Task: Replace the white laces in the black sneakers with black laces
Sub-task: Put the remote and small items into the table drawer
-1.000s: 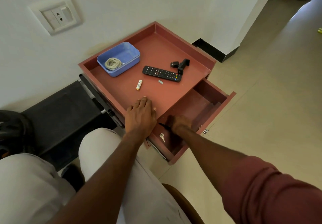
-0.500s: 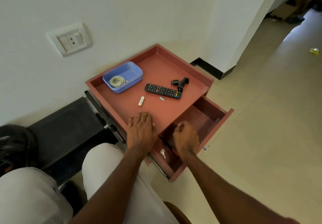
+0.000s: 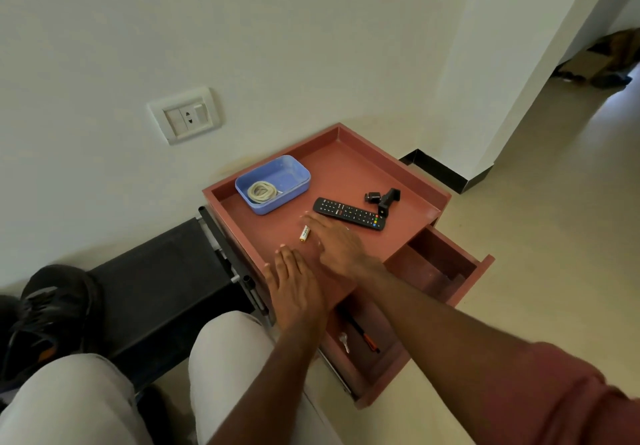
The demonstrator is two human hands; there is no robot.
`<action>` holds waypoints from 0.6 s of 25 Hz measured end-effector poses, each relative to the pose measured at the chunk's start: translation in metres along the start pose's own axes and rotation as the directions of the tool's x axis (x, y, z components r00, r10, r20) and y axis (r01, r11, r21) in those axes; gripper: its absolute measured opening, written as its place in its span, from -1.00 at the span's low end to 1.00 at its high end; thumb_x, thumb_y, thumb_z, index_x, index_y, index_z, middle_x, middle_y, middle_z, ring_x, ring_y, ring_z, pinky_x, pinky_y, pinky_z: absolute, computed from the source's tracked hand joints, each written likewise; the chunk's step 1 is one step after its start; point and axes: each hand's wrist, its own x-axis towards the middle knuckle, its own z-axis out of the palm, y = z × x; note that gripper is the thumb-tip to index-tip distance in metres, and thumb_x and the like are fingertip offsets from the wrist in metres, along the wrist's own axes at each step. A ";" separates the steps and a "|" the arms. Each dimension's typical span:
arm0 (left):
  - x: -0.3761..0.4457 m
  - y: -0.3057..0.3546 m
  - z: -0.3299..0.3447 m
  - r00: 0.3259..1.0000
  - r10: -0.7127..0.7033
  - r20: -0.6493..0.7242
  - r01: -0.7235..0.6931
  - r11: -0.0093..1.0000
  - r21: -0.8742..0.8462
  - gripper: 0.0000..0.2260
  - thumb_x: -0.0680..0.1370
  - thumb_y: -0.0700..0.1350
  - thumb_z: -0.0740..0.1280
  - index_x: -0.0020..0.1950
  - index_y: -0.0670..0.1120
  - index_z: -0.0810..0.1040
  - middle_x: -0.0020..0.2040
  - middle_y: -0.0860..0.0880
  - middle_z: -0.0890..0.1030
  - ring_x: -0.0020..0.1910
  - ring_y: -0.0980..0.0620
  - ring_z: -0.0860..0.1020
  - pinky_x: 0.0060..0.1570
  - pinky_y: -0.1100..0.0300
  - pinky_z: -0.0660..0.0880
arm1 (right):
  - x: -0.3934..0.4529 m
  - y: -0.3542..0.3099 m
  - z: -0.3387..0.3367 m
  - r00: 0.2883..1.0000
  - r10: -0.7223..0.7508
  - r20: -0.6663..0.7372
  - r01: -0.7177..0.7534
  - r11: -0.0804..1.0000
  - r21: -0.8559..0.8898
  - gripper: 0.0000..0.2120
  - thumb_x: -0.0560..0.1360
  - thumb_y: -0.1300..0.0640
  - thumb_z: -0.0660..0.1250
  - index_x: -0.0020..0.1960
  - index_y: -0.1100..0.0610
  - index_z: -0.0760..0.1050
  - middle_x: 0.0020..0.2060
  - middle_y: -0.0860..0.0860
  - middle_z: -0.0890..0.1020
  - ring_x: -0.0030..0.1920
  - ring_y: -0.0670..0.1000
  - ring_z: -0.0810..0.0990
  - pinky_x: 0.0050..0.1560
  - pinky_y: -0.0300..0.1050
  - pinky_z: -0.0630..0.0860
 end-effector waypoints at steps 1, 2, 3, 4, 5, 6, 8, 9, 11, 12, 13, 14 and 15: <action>0.002 0.000 0.003 1.000 0.009 0.002 -0.009 1.000 0.006 -0.30 0.69 0.04 0.15 0.66 -0.26 -0.12 0.68 -0.26 -0.06 0.66 -0.24 -0.09 0.60 -0.26 -0.15 | 0.010 0.001 0.002 0.998 -0.034 0.047 0.036 0.998 -0.058 -0.21 0.48 0.36 0.33 0.62 -0.10 0.24 0.62 -0.15 0.25 0.47 0.10 0.40 0.42 0.14 0.42; 0.003 0.000 0.005 1.000 0.022 0.007 -0.022 1.000 0.014 -0.31 0.69 0.02 0.15 0.66 -0.26 -0.11 0.68 -0.26 -0.04 0.66 -0.24 -0.08 0.60 -0.28 -0.15 | 0.017 0.002 0.005 0.995 -0.074 0.067 0.082 0.990 -0.112 -0.27 0.48 0.34 0.35 0.57 -0.09 0.33 0.57 -0.13 0.35 0.41 0.11 0.44 0.38 0.14 0.45; 0.004 0.000 0.005 0.999 0.034 0.006 -0.034 0.999 0.023 -0.32 0.69 0.01 0.16 0.66 -0.25 -0.09 0.68 -0.26 -0.02 0.66 -0.23 -0.06 0.59 -0.29 -0.15 | 0.022 0.004 0.007 0.992 -0.107 0.060 0.115 0.982 -0.150 -0.39 0.48 0.32 0.37 0.47 -0.07 0.46 0.45 -0.10 0.47 0.32 0.11 0.49 0.29 0.12 0.50; 0.006 -0.001 0.006 0.999 0.044 0.005 -0.045 0.998 0.035 -0.32 0.68 0.01 0.18 0.66 -0.25 -0.07 0.67 -0.25 0.01 0.66 -0.22 -0.03 0.59 -0.31 -0.15 | 0.023 0.006 0.010 0.992 -0.122 0.021 0.124 0.979 -0.160 -0.54 0.48 0.31 0.36 0.33 -0.03 0.56 0.30 -0.08 0.57 0.22 0.11 0.54 0.19 0.10 0.53; 0.007 -0.001 0.005 0.998 0.054 0.013 -0.054 0.997 0.048 -0.31 0.67 0.02 0.20 0.66 -0.24 -0.04 0.67 -0.24 0.04 0.66 -0.22 -0.01 0.58 -0.32 -0.16 | 0.020 0.007 0.012 0.995 -0.099 -0.028 0.094 0.985 -0.144 -0.66 0.49 0.29 0.34 0.19 0.01 0.62 0.15 -0.06 0.60 0.13 0.11 0.57 0.09 0.08 0.55; 0.006 -0.001 0.004 0.998 0.063 0.021 -0.064 0.996 0.059 -0.31 0.66 0.03 0.21 0.66 -0.23 -0.01 0.67 -0.24 0.06 0.66 -0.21 0.01 0.57 -0.32 -0.18 | 0.015 0.008 0.013 0.995 -0.057 -0.077 0.048 0.992 -0.117 -0.74 0.49 0.27 0.32 0.10 0.04 0.63 0.05 -0.04 0.59 0.08 0.11 0.59 0.00 0.06 0.55; 0.003 -0.002 0.002 0.997 0.080 0.022 -0.081 0.994 0.069 -0.34 0.66 0.03 0.19 0.66 -0.22 0.04 0.66 -0.23 0.11 0.66 -0.20 0.04 0.55 -0.32 -0.19 | -0.004 0.010 0.014 0.989 0.042 -0.142 -0.050 0.998 -0.050 -0.83 0.52 0.22 0.32 0.05 0.06 0.62 0.00 -0.03 0.57 0.05 0.10 0.59 -0.05 0.03 0.52; 0.002 -0.002 0.002 0.996 0.090 0.013 -0.091 0.994 0.068 -0.34 0.66 0.03 0.19 0.66 -0.22 0.05 0.66 -0.23 0.11 0.66 -0.20 0.05 0.54 -0.33 -0.18 | -0.016 0.010 0.012 0.982 0.095 -0.164 -0.098 0.995 -0.013 -0.85 0.53 0.19 0.33 0.06 0.06 0.63 0.01 -0.02 0.58 0.07 0.10 0.58 -0.04 0.02 0.54; 0.001 -0.002 0.005 0.986 0.166 -0.027 -0.163 0.982 0.091 -0.36 0.67 0.01 0.18 0.66 -0.23 0.05 0.65 -0.26 0.12 0.65 -0.22 0.06 0.56 -0.35 -0.10 | -0.047 0.015 0.010 0.952 0.229 -0.202 -0.220 0.973 0.069 -0.86 0.54 0.11 0.35 0.06 0.03 0.66 0.01 -0.04 0.61 0.09 0.09 0.59 -0.01 0.02 0.58; 0.002 -0.002 0.007 0.971 0.236 -0.046 -0.230 0.967 0.110 -0.39 0.68 -0.02 0.16 0.66 -0.23 0.06 0.65 -0.26 0.14 0.65 -0.22 0.06 0.57 -0.33 -0.04 | -0.064 0.018 0.007 0.927 0.301 -0.226 -0.285 0.953 0.100 -0.83 0.55 0.07 0.34 0.08 0.02 0.67 0.00 -0.05 0.63 0.09 0.08 0.59 -0.02 0.00 0.58; 0.002 -0.001 0.010 0.951 0.303 -0.057 -0.295 0.948 0.122 -0.42 0.69 -0.04 0.13 0.66 -0.23 0.07 0.65 -0.26 0.15 0.65 -0.22 0.06 0.58 -0.30 -0.01 | -0.083 0.023 0.005 0.899 0.362 -0.247 -0.344 0.932 0.113 -0.80 0.56 0.05 0.34 0.11 0.00 0.68 0.00 -0.05 0.64 0.08 0.07 0.60 -0.03 -0.01 0.58; 0.003 -0.001 0.010 0.938 0.342 -0.052 -0.334 0.935 0.121 -0.43 0.70 -0.04 0.10 0.66 -0.22 0.06 0.65 -0.24 0.14 0.65 -0.22 0.05 0.60 -0.25 -0.02 | -0.100 0.029 0.005 0.878 0.396 -0.270 -0.380 0.918 0.111 -0.79 0.56 0.05 0.34 0.14 0.00 0.69 0.00 -0.05 0.66 0.07 0.07 0.61 -0.03 -0.01 0.58; 0.003 0.000 0.009 0.933 0.357 -0.033 -0.351 0.929 0.120 -0.44 0.71 -0.03 0.06 0.66 -0.22 0.04 0.66 -0.23 0.11 0.66 -0.21 0.03 0.60 -0.21 -0.05 | -0.114 0.034 0.004 0.862 0.420 -0.284 -0.409 0.907 0.101 -0.79 0.56 0.06 0.36 0.14 0.00 0.69 0.00 -0.04 0.67 0.05 0.07 0.63 -0.04 -0.01 0.60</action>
